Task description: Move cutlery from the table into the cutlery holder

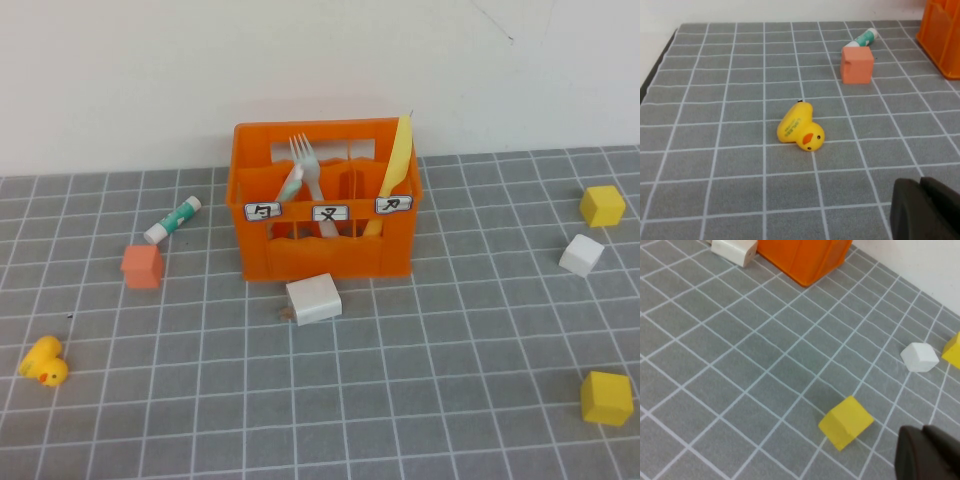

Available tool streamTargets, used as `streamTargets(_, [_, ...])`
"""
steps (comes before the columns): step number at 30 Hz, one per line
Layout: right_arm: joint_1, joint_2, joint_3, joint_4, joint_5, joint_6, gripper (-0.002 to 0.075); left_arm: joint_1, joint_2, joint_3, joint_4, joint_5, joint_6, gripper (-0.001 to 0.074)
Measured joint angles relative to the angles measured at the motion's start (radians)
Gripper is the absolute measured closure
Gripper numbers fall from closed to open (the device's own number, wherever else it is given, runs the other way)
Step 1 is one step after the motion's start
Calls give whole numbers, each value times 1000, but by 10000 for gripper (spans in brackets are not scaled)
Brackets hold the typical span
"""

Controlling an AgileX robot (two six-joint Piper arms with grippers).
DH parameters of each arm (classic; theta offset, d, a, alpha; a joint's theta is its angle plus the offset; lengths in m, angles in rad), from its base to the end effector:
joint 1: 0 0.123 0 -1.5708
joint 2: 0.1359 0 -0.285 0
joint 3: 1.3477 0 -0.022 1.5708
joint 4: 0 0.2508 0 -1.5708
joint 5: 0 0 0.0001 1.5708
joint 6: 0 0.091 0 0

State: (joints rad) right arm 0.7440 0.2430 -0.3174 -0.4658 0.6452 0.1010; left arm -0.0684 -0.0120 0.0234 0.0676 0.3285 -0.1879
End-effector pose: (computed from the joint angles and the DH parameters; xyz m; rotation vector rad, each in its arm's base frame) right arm 0.0599 0.0217 0.2538 -0.8172 1.8082 0.0261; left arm 0.0537 -0.0017 0.1764 -0.0660 1.8231 -0.1160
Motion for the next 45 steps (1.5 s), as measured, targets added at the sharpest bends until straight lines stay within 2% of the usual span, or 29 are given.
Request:
streamTargets(9, [0,0,0,-6,0,0,727,0,0,0,-31,2,78,736])
streamTargets(33, [-7,-10,0,-14,0,0,727,0,0,0,-44,6,79,736])
streamTargets(35, [-54,-39,0,-14,0,0,727,0,0,0,-44,6,79,736])
streamTargets(38, [-182,-100,0,-14,-5,2,727,0,0,0,-46,6,79,736])
streamTargets(45, [-567,-239,2,-1,-85,65,727,0,0,0,-48,6,75,736])
